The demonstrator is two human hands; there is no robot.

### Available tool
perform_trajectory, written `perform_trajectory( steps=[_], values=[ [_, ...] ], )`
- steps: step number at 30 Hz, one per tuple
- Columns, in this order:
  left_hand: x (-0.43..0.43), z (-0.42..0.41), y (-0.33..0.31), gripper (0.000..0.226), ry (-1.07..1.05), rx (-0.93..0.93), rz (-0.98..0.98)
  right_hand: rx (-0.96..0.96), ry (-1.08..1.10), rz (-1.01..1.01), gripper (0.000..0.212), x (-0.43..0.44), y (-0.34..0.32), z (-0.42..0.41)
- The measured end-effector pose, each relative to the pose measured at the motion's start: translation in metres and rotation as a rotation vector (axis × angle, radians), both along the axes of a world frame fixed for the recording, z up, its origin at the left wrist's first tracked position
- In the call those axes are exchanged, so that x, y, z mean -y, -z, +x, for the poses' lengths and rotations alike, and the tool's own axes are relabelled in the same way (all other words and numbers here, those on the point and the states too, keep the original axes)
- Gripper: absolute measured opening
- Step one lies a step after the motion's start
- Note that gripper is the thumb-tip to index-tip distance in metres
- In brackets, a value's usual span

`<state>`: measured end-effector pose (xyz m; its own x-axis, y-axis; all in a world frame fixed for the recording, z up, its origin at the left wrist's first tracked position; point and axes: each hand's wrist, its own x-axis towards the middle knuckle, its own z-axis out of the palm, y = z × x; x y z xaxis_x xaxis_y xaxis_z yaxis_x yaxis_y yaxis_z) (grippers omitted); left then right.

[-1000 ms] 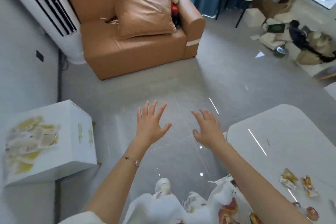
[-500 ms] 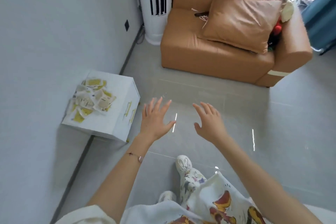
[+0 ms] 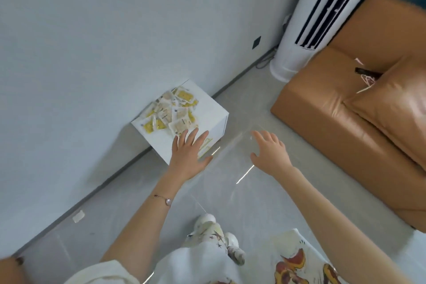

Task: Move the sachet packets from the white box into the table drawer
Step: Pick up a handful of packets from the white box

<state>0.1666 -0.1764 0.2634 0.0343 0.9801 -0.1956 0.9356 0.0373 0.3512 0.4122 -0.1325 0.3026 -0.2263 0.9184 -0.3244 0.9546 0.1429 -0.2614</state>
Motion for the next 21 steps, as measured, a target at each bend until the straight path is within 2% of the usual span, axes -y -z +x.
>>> perform_trajectory(
  steps=[6,16,21],
  values=[
    [-0.054,-0.061,0.026,0.073,-0.17,-0.013,-0.048,-0.012,-0.149,0.021,0.063,-0.1,0.021,-0.067],
    [-0.141,-0.154,0.064,0.071,-0.361,0.044,-0.125,0.078,-0.305,-0.095,0.067,-0.226,0.051,-0.171],
    [-0.166,-0.184,0.091,0.069,-0.486,0.142,-0.172,0.093,-0.359,-0.156,0.067,-0.278,0.084,-0.215]
  ],
)
